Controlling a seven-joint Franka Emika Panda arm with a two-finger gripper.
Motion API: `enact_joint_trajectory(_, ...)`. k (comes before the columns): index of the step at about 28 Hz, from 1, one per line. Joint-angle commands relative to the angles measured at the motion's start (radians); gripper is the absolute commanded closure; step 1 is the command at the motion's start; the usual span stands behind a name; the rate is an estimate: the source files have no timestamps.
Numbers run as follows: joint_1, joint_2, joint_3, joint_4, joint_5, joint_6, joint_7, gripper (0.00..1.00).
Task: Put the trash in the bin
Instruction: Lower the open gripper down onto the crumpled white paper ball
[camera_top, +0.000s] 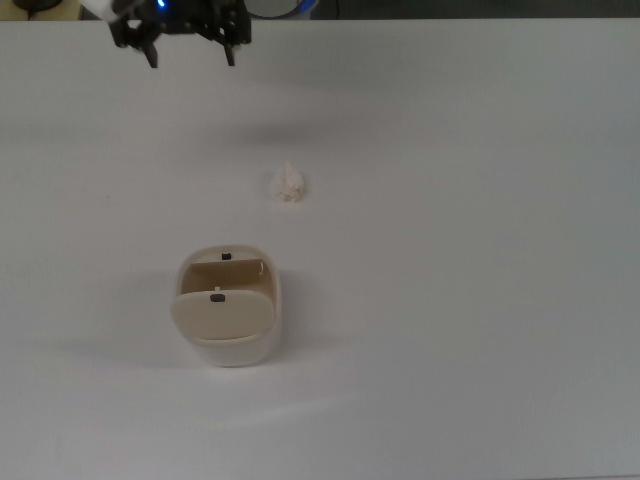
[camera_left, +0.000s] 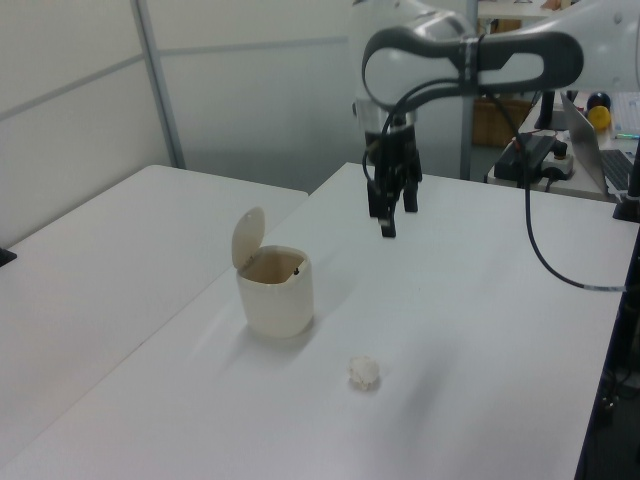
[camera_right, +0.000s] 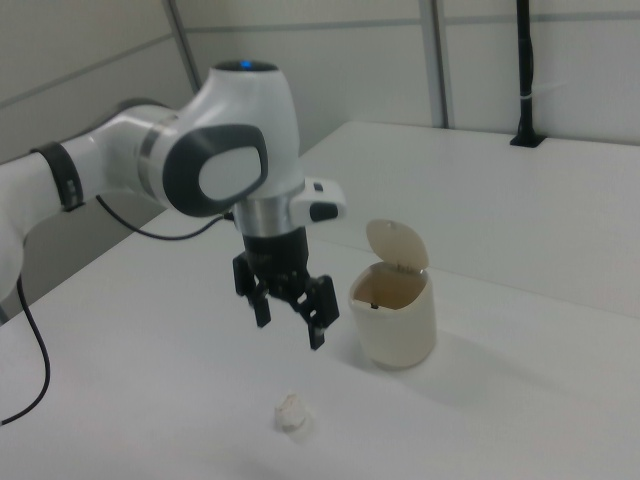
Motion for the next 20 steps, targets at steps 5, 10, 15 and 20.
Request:
enact_joint_trajectory(5, 0.072, 0.085, -0.003, -0.126, 0.013, 0.082, -0.048, 0.00)
enact_joint_trajectory(10, 0.097, 0.140, -0.003, -0.171, 0.004, 0.162, -0.052, 0.00)
enact_joint_trajectory(15, 0.124, 0.194, -0.004, -0.197, -0.013, 0.245, -0.048, 0.00)
enact_joint_trajectory(20, 0.138, 0.206, -0.003, -0.210, -0.019, 0.299, -0.048, 0.00)
